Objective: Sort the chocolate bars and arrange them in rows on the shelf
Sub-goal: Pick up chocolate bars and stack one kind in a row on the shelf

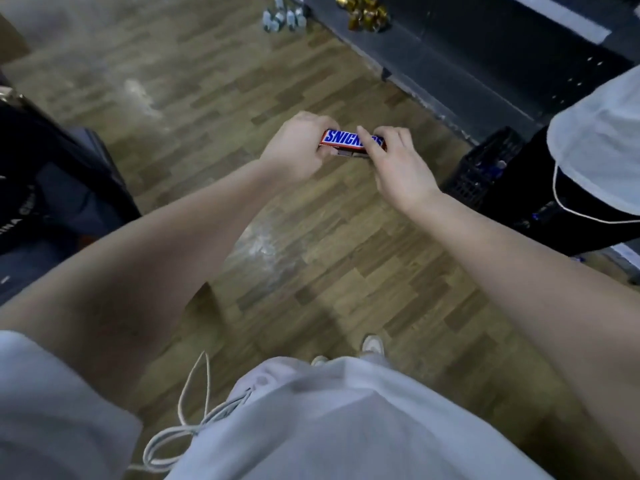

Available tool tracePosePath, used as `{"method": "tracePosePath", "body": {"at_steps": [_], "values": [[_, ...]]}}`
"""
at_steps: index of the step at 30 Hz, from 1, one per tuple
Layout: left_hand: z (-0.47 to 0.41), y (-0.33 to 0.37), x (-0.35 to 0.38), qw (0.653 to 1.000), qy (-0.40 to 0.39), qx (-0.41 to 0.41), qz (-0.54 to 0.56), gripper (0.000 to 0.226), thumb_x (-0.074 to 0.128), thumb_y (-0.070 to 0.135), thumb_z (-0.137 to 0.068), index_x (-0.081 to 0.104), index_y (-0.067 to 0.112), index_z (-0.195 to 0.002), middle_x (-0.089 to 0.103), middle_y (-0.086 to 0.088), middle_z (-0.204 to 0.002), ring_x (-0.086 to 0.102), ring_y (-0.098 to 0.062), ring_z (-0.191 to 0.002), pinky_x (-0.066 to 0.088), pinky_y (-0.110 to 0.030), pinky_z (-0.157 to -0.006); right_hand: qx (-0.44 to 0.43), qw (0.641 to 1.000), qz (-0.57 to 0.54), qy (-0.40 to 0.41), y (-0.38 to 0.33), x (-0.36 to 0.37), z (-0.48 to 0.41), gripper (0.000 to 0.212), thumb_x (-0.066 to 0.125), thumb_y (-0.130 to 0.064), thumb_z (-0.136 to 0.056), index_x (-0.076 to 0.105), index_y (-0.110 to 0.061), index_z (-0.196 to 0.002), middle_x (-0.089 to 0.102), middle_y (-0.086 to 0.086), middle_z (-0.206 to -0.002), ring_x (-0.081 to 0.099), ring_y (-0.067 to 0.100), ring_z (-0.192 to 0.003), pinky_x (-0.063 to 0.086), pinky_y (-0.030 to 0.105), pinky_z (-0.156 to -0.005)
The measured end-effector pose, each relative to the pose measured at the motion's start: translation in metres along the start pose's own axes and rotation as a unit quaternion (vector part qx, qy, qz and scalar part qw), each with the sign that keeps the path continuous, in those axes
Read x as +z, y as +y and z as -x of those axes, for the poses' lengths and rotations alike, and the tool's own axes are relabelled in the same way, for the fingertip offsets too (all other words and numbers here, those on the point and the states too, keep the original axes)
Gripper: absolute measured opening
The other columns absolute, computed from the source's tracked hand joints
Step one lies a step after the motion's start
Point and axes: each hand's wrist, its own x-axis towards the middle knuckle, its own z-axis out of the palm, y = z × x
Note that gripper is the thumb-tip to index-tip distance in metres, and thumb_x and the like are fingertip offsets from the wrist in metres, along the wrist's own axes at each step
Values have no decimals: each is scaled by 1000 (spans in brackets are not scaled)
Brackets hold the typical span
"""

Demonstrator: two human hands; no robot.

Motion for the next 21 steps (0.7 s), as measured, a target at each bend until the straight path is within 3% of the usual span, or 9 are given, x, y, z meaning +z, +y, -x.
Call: {"method": "tracePosePath", "body": {"at_steps": [7, 17, 21], "values": [[-33, -59, -8, 994, 34, -96, -28, 31, 57, 19, -88, 58, 11, -117, 63, -11, -111, 50, -30, -106, 36, -33, -86, -95, 994, 4, -46, -5, 19, -100, 77, 49, 9, -83, 16, -15, -148, 31, 18, -140, 25, 33, -131, 41, 43, -93], [-144, -94, -17, 969, 133, -199, -53, 34, 62, 31, -85, 61, 14, -113, 66, -10, -109, 56, -35, -100, 40, -36, -83, -231, 972, 16, -39, 43, 0, -250, 80, 49, 14, -77, 20, -13, -147, 31, 18, -142, 26, 33, -132, 38, 43, -94], [-184, -103, -21, 963, 153, -213, -59, 34, 61, 33, -86, 60, 15, -114, 67, -8, -109, 56, -33, -99, 39, -34, -79, -257, 966, 19, -20, 59, -1, -297, 73, 44, 13, -82, 21, -11, -147, 30, 20, -144, 25, 33, -134, 33, 42, -100]]}}
